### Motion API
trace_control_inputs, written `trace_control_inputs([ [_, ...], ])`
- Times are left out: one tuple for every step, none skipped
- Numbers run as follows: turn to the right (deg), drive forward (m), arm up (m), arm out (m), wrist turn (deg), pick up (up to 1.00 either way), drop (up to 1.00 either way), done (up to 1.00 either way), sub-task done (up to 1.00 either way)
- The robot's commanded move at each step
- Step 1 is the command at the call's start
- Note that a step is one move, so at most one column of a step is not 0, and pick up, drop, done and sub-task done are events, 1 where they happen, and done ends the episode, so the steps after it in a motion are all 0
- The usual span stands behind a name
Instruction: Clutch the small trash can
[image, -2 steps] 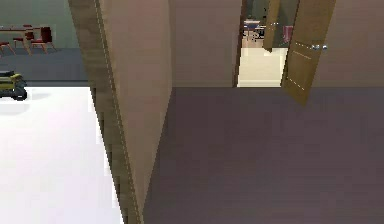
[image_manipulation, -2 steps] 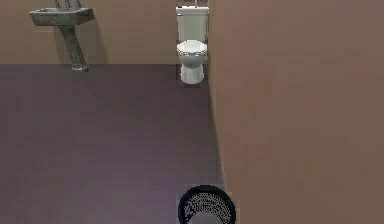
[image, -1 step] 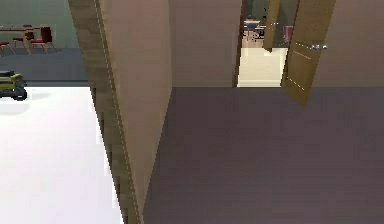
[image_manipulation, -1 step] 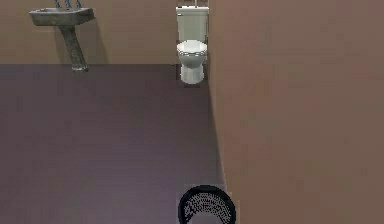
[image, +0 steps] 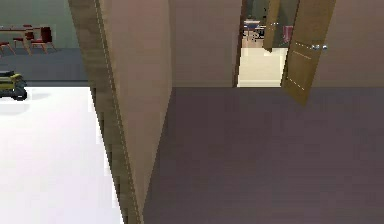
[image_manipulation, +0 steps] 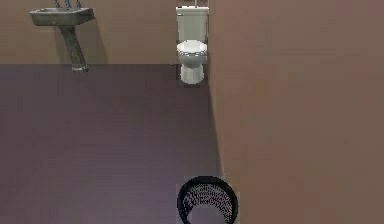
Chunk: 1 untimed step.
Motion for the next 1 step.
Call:
trace_control_inputs([
  [0.0, 0.0, 0.0, 0.0, 0.0, 0.0, 0.0, 1.0, 0.0],
])
